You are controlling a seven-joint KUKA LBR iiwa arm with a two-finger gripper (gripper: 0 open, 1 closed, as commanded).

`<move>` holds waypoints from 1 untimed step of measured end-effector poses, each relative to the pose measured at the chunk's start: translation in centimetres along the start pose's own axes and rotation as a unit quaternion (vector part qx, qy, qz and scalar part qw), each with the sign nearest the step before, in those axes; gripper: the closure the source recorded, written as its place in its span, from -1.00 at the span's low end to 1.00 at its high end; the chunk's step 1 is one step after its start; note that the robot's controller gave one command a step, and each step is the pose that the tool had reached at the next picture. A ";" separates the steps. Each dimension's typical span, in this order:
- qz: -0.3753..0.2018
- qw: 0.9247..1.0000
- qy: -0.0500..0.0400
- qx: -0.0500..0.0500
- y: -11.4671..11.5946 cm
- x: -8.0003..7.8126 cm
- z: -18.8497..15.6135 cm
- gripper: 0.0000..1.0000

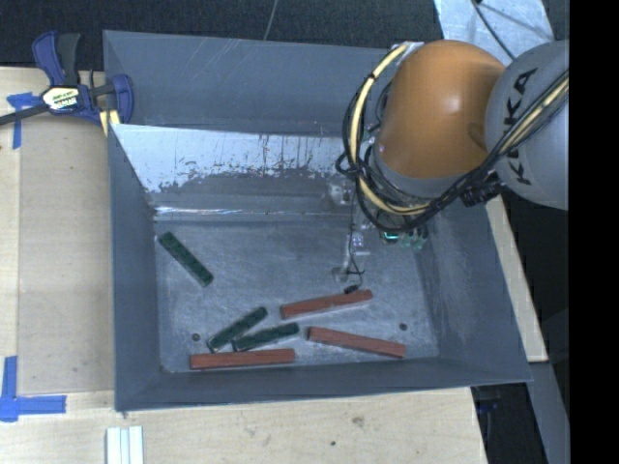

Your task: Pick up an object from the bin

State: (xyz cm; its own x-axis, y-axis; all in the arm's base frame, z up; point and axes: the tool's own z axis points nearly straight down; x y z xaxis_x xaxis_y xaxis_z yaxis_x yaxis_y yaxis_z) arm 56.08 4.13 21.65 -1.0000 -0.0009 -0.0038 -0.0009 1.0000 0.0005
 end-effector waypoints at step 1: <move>0.000 1.000 0.000 0.000 0.0 0.0 0.0 -1.00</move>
Offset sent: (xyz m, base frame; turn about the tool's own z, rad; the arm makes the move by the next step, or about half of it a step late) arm -0.0233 0.0394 -0.1382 -0.0346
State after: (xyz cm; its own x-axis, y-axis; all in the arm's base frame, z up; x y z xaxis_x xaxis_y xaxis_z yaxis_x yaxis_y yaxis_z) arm 56.08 4.11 21.66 -1.0000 -0.0001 -0.0039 -0.0001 1.0000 0.0003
